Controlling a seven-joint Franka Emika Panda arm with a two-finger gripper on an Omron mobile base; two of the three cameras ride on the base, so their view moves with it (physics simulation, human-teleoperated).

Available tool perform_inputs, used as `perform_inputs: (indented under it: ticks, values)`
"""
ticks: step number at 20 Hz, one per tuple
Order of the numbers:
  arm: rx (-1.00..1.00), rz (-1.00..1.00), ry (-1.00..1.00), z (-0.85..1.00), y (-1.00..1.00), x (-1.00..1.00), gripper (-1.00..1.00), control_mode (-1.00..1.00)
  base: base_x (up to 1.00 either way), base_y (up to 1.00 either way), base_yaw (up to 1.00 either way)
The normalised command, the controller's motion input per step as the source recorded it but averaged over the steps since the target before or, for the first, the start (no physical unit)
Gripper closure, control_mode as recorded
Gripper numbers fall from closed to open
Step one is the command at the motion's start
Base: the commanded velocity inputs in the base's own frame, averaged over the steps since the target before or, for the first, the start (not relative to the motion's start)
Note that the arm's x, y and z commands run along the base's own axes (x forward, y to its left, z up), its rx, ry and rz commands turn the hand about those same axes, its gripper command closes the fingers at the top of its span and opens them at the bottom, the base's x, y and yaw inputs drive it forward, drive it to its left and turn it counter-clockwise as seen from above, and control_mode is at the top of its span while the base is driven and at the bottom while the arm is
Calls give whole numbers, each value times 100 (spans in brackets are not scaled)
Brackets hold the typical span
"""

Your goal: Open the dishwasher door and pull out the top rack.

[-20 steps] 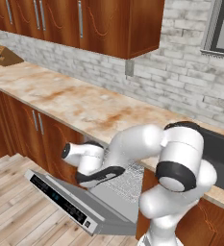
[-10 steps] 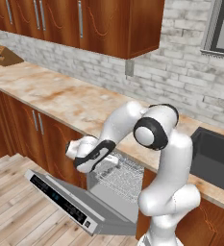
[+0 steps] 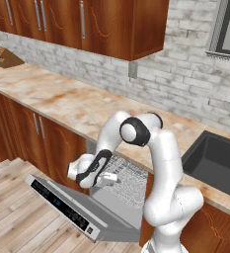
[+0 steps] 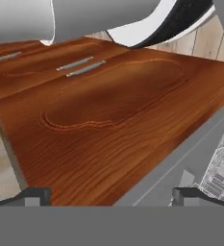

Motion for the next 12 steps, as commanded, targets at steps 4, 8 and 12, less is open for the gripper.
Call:
perform_inputs:
  ticks: [4, 8, 12]
  values:
    - [1, 10, -19, -11, -34, 55, -100, -100, 0, 0, 0]
    - [2, 13, -15, -15, -38, 48, -100, -100, 0, 0, 0]
    - [3, 5, -5, -31, -31, 45, -100, -100, 0, 0, 0]
